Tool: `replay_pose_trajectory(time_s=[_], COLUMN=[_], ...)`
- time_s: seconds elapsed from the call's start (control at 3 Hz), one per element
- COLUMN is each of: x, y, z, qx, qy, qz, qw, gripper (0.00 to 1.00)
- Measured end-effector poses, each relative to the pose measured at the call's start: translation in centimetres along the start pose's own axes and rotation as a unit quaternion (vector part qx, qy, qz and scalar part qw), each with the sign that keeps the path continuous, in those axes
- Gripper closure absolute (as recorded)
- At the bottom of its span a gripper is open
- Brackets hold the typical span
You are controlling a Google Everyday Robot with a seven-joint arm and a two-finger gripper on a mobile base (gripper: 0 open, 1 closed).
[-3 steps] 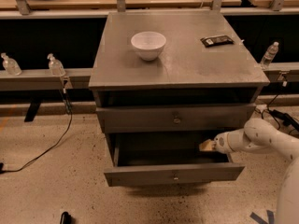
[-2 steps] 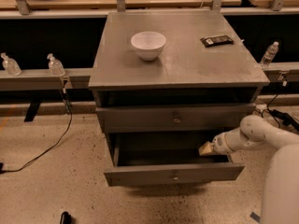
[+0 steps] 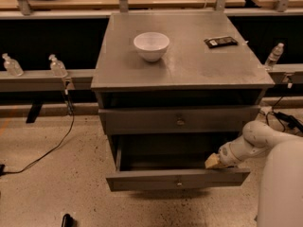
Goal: Open middle drawer
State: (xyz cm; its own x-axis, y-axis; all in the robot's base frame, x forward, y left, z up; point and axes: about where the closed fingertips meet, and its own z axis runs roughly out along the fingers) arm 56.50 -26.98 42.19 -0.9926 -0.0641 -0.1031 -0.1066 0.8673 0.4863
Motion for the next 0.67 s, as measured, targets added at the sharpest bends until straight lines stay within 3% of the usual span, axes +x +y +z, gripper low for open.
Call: replay_pose_trajectory(time_s=[0.67], x=[0.00], y=[0.04], z=[-0.08], qx=[0.000], qy=[0.000], qz=[0.000], qw=[1.0000], gripper=[1.00])
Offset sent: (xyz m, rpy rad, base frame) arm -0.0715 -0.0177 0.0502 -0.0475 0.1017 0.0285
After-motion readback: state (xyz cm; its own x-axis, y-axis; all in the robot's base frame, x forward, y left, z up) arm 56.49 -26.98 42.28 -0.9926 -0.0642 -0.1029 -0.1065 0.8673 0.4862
